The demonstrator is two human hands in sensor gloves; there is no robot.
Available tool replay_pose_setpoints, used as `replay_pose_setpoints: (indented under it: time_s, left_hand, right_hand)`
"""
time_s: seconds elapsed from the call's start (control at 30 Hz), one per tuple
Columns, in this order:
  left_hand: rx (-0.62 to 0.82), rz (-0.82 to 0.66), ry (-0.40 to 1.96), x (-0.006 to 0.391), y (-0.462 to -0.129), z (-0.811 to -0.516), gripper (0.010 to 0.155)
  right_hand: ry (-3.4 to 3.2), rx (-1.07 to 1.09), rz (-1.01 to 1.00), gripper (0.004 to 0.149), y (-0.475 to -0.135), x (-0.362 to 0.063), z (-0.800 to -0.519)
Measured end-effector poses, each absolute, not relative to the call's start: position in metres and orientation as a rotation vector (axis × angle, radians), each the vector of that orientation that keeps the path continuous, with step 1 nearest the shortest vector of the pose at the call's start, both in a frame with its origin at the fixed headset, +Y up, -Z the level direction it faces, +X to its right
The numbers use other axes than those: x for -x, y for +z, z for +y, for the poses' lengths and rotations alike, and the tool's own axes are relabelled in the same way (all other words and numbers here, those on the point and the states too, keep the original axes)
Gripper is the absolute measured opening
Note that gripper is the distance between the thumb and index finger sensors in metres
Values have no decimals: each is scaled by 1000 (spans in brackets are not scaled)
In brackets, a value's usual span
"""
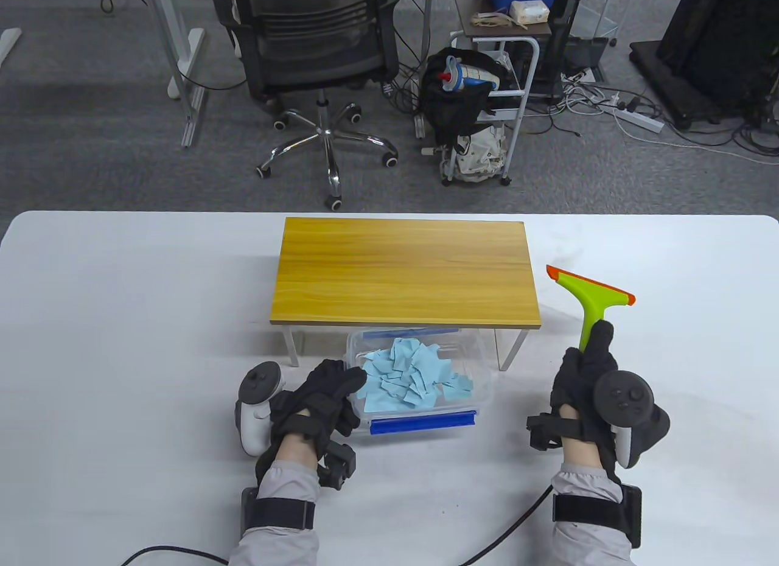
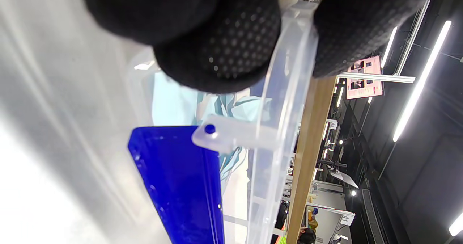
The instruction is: Scrape paper scraps from tabletop organizer into plastic storage box
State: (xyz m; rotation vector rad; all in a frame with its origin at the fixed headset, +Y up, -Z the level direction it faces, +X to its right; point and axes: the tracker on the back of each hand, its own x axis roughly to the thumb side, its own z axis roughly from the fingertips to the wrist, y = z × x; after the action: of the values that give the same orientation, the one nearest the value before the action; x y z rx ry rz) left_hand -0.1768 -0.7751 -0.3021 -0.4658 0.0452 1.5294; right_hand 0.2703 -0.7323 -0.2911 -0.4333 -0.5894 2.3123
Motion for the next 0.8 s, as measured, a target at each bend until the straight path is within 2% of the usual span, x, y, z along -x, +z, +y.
replay_pose_setpoints:
  time_s: [0.33, 0.5, 0.67, 0.77, 0.8]
  left_hand:
    - [544, -8, 1452, 202, -297, -763, 67]
    - [537, -147, 1509, 204, -291, -737, 66]
    - [430, -270, 1610, 207, -287, -694, 66]
    - [297, -275, 1632, 220, -285, -665, 66]
    - [211, -267, 1641, 229, -285, -654, 66]
  right_hand:
    - [2225, 471, -571, 61, -288, -293, -744]
    - [2149, 466, -607, 61, -284, -299, -736]
    - [2078, 458, -626, 62, -282, -302, -732]
    - [2070, 452, -629, 61, -282, -302, -732]
    - [2067, 452, -631, 61, -282, -302, -733]
